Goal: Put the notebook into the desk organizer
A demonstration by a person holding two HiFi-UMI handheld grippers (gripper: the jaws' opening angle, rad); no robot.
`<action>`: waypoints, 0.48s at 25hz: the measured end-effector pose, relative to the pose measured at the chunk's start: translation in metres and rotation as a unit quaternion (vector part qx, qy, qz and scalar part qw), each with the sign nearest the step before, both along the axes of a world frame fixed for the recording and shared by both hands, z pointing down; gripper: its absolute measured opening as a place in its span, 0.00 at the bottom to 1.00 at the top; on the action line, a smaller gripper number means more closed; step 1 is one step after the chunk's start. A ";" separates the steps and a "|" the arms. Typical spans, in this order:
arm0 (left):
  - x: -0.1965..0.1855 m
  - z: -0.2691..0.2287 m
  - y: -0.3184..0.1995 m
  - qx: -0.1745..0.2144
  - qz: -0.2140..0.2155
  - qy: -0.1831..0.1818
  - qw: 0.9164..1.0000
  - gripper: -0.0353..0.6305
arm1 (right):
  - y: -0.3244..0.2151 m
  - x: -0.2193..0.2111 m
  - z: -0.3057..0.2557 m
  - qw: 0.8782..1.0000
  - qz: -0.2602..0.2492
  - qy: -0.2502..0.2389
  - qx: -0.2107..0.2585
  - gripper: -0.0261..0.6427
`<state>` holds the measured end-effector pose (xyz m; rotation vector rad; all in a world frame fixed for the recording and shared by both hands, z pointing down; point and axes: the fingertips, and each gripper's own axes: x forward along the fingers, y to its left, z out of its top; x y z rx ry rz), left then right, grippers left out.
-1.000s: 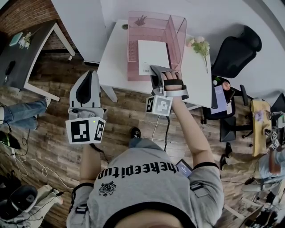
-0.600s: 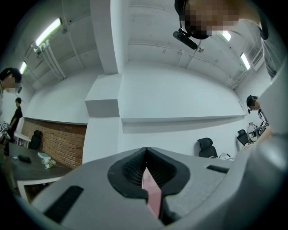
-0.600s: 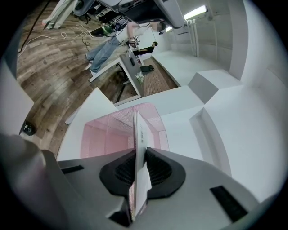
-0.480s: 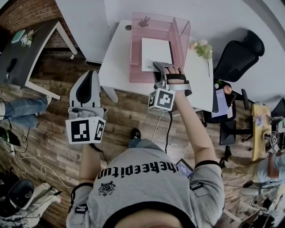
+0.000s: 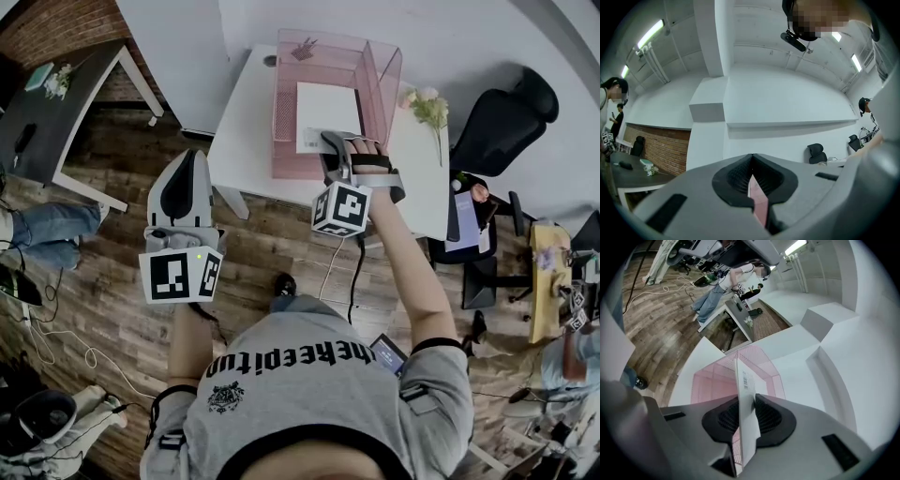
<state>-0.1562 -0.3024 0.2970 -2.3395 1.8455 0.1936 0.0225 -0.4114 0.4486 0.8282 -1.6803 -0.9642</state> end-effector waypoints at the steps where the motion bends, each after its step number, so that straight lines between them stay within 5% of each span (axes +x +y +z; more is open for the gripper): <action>1: 0.001 0.000 -0.001 0.000 0.000 0.000 1.000 0.06 | 0.001 0.000 0.000 1.000 -0.002 -0.005 -0.008 0.13; 12: 0.011 -0.002 -0.010 0.006 -0.005 -0.001 1.000 0.06 | 0.012 -0.001 0.002 0.994 -0.033 -0.032 -0.096 0.23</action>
